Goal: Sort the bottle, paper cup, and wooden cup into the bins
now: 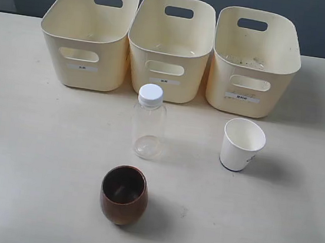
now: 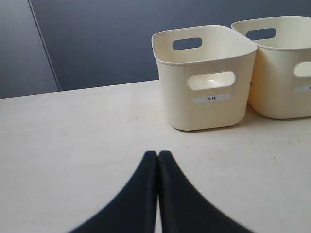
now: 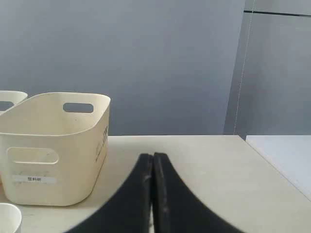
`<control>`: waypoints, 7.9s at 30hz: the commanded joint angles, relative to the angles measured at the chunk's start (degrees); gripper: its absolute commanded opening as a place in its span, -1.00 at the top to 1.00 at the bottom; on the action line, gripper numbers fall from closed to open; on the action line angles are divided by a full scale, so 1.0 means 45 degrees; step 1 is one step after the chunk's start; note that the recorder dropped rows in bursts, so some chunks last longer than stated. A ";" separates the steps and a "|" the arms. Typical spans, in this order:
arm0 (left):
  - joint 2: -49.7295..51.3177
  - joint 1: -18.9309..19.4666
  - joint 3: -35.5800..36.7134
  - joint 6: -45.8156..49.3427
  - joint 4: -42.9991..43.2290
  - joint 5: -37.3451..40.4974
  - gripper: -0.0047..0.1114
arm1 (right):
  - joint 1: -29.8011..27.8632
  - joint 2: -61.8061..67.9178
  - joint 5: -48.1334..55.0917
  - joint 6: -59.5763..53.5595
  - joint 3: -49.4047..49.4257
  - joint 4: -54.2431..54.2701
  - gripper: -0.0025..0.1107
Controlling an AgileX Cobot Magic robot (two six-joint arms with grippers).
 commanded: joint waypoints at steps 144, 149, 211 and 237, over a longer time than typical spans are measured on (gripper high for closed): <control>-0.0063 -0.0065 0.0016 -0.0045 0.0021 0.0022 0.92 | 0.8967 1.9691 0.4175 -1.3355 -1.5148 0.8693 0.97; -0.0063 -0.0065 0.0016 -0.0045 0.0021 0.0022 0.92 | 0.8970 1.7770 0.3531 -1.1711 -1.5148 0.6359 0.97; -0.0063 -0.0065 0.0016 -0.0045 0.0021 0.0022 0.92 | 0.7051 2.5393 0.3814 0.1848 -1.8627 -0.7911 0.54; -0.0063 -0.0065 0.0016 -0.0045 0.0021 0.0022 0.92 | 0.7051 2.4892 0.4826 0.0806 -1.8627 -0.6772 0.02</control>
